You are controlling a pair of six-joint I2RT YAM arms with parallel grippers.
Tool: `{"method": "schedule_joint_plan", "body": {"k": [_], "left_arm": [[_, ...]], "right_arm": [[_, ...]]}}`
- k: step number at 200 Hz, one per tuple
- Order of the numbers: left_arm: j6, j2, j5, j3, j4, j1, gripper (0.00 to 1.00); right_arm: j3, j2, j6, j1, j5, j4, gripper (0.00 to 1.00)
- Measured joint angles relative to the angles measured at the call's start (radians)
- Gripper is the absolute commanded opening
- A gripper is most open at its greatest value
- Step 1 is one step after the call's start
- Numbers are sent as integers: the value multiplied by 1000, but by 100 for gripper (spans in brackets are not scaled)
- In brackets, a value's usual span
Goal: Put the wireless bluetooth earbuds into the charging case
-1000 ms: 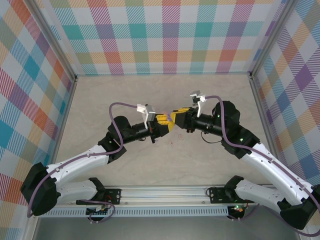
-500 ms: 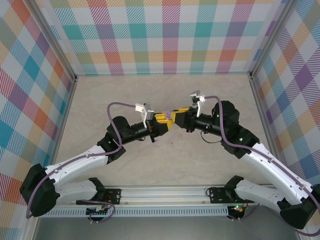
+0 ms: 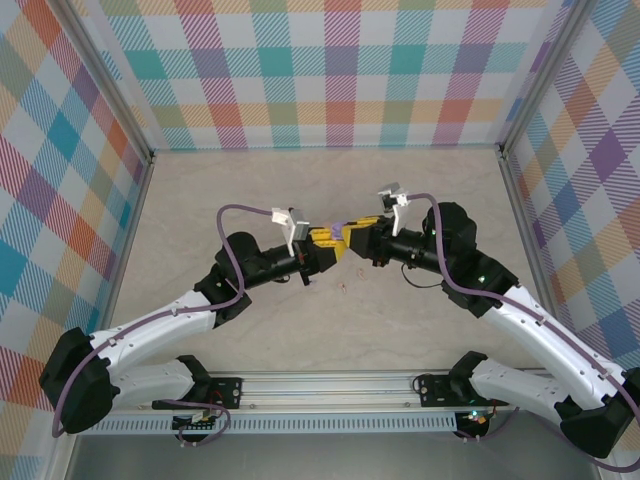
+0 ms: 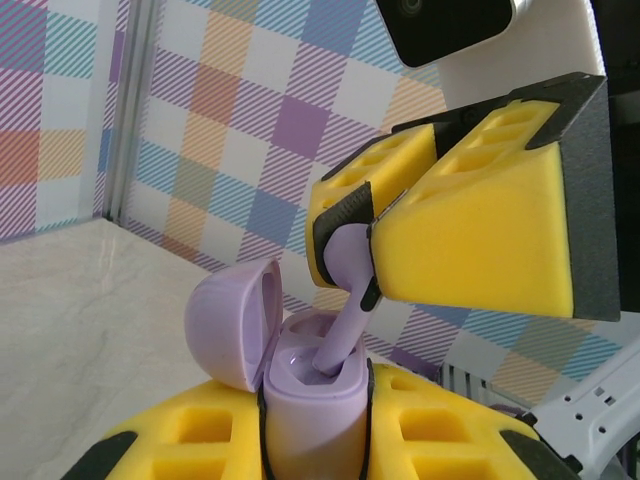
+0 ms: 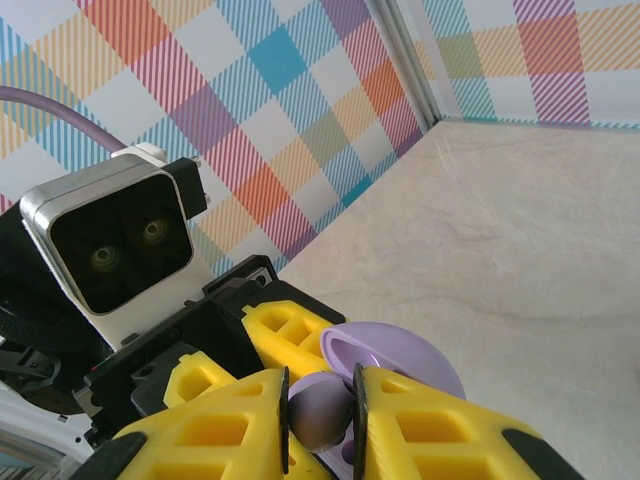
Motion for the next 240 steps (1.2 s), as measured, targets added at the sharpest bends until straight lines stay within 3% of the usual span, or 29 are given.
{"method": "schedule_joint_plan", "body": {"k": [123, 240], "left_arm": [[150, -14, -5, 2, -74, -7, 6], [185, -37, -56, 2, -98, -13, 5]], "right_arm": [[23, 3, 0, 0, 2, -63, 22], [36, 20, 0, 0, 1, -78, 23]]}}
